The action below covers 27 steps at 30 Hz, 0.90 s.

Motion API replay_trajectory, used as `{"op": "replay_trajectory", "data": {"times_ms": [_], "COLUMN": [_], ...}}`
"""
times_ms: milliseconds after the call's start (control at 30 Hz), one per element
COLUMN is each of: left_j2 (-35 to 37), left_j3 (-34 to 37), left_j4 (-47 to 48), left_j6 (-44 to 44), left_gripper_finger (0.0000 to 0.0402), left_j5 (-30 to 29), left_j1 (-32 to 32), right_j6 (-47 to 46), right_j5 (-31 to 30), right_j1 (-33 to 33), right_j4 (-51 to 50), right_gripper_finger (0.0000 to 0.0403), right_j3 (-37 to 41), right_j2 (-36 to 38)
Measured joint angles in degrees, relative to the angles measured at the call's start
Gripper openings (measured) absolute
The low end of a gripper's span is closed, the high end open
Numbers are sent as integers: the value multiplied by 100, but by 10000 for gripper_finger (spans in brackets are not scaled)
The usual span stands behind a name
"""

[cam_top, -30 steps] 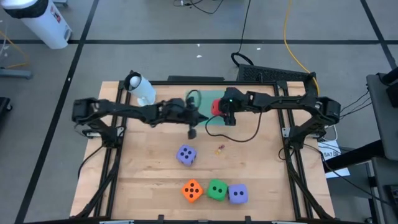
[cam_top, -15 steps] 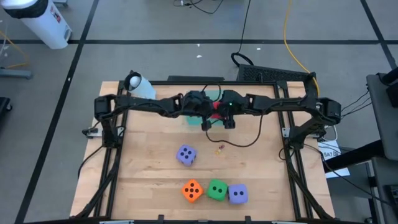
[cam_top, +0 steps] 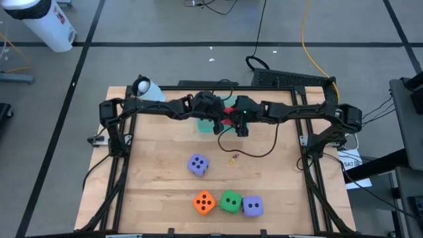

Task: Pick & Place Dice
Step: Put the large dark orange die into the bin

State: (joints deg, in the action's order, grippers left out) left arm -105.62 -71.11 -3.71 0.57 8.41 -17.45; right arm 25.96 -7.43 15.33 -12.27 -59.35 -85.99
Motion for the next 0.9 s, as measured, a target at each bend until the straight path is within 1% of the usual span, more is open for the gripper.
{"op": "replay_trajectory", "data": {"times_ms": [100,200,300,400,467,567,767,833,900], "left_j2": [11,8,6,-74,-83,-140,-142,-19,126], "left_j3": [-4,-4,1,51,29,28,28,28,26], "left_j4": [77,92,183,377,305,275,193,297,196], "left_j6": [-1,13,98,113,117,87,-276,-471,-654], "left_gripper_finger": [8,4,5,5,3,7,3,5,5], "left_j5": [-23,-29,-151,-300,-407,-385,-246,-235,-233], "left_j1": [-15,-15,-36,-48,-41,-78,-52,-24,45], "right_j6": [-83,-230,-284,-372,-360,-386,-449,-429,-370], "right_j5": [-28,-13,2,127,133,168,191,185,244], "right_j1": [2,0,-1,-24,-30,-10,148,201,284], "right_j4": [30,-4,68,216,197,163,-178,-254,-238], "right_gripper_finger": [380,382,394,396,396,398,399,399,400], "right_j3": [0,9,7,-31,-31,-26,-20,-20,-19], "right_j2": [37,120,128,168,166,158,145,136,111]}}
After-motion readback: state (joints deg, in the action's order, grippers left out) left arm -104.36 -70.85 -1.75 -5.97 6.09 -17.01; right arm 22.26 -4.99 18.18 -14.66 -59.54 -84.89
